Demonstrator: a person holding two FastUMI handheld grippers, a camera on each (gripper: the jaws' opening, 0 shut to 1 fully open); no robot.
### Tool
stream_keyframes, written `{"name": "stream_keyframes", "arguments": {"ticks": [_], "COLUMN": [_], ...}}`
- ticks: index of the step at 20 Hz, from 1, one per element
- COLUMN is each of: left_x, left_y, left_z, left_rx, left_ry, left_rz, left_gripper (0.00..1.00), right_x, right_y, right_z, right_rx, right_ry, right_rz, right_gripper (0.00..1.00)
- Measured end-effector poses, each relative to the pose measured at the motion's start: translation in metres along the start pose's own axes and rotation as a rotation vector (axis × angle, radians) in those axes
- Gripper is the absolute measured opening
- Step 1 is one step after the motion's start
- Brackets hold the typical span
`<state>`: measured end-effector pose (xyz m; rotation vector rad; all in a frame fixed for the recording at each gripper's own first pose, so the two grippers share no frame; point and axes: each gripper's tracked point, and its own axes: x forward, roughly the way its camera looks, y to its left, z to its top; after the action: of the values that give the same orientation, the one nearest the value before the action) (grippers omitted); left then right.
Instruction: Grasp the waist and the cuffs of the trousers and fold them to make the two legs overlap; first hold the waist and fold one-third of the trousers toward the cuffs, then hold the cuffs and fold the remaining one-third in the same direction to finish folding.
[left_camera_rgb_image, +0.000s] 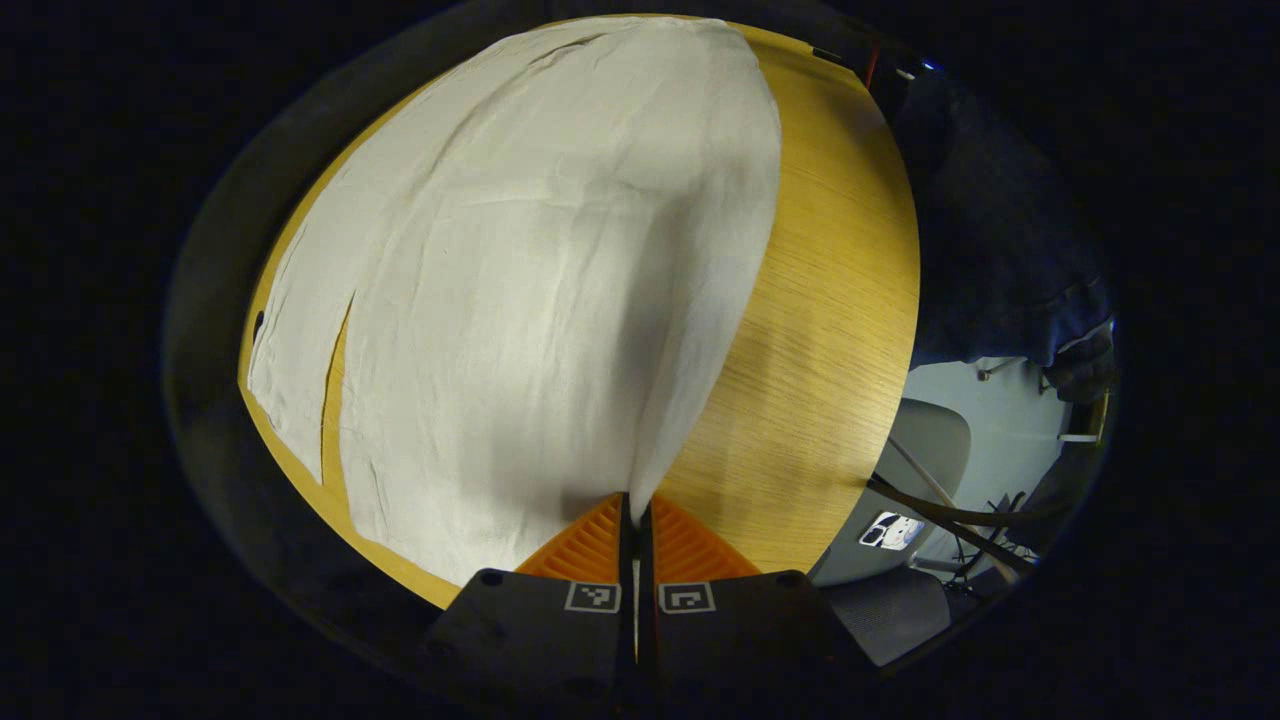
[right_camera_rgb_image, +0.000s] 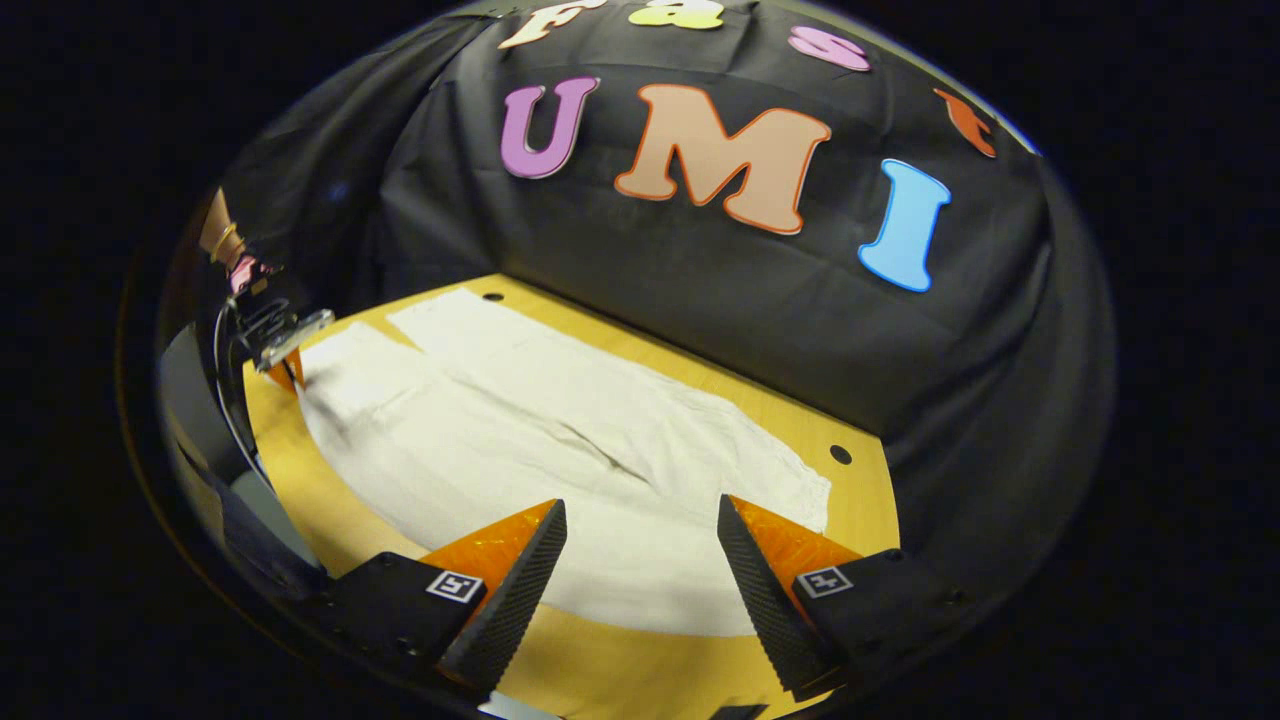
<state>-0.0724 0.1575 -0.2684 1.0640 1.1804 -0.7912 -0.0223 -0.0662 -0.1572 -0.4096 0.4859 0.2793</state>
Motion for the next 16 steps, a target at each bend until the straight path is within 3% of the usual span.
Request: {"name": "stream_keyframes", "arguments": {"ticks": [10, 16], "left_x": [0.003, 0.002], "left_y": [0.004, 0.003], "left_z": [-0.006, -0.004], "left_rx": [-0.015, -0.018], "left_ry": [0.071, 0.089], "left_rz": [-0.024, -0.027], "left_gripper": [0.00, 0.00], "right_x": [0.020, 0.046], "right_y": [-0.033, -0.038], "right_z": [-0.128, -0.181], "right_rx": [-0.377, -0.454], "right_ry": [0.369, 0.559], "right_rz": [0.264, 0.371], "right_gripper": [0.98, 0.98]}}
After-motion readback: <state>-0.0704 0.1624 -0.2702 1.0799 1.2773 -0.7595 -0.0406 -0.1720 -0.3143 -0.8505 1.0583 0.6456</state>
